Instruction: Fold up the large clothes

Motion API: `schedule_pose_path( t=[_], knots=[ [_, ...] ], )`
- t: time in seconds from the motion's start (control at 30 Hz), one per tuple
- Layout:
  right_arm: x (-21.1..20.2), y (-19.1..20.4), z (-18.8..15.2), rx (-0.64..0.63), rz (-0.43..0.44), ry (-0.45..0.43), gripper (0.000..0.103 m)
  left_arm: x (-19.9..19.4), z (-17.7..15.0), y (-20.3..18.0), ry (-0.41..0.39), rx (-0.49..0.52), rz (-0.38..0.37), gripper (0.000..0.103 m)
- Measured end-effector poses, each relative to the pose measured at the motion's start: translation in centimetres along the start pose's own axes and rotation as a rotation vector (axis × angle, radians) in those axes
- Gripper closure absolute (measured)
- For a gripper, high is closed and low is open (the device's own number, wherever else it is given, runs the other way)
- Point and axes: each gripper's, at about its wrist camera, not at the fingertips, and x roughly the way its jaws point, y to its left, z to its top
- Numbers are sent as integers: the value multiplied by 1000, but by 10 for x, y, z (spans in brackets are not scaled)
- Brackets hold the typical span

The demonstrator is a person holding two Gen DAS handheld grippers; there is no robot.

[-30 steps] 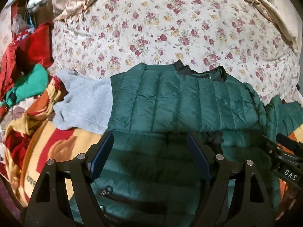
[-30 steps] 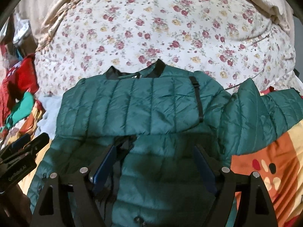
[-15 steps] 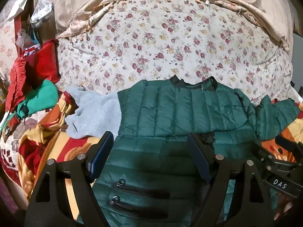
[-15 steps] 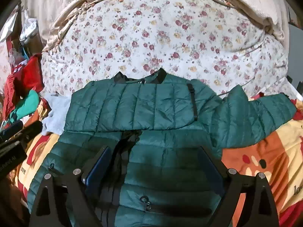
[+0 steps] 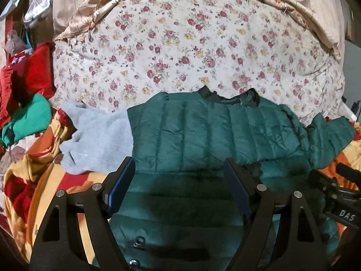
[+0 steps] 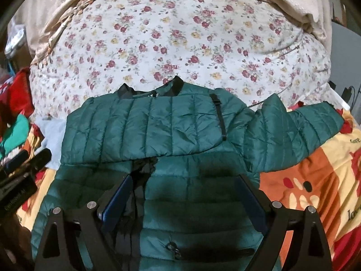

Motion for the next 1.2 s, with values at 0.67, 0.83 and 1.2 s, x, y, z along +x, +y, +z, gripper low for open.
schedule_pose_path(
  t=[0.67,0.83,1.2],
  knots=[
    [62,22,24,-67,-2,56,12,60,1,0,105,-23,-6,23],
    [75,19,27,-63,7,63,12,72,-1,-3,128,-26,-4,23],
    [107,9,35,-78,-1,77,12,104,-4,0,186,-46,-28,23]
  ],
)
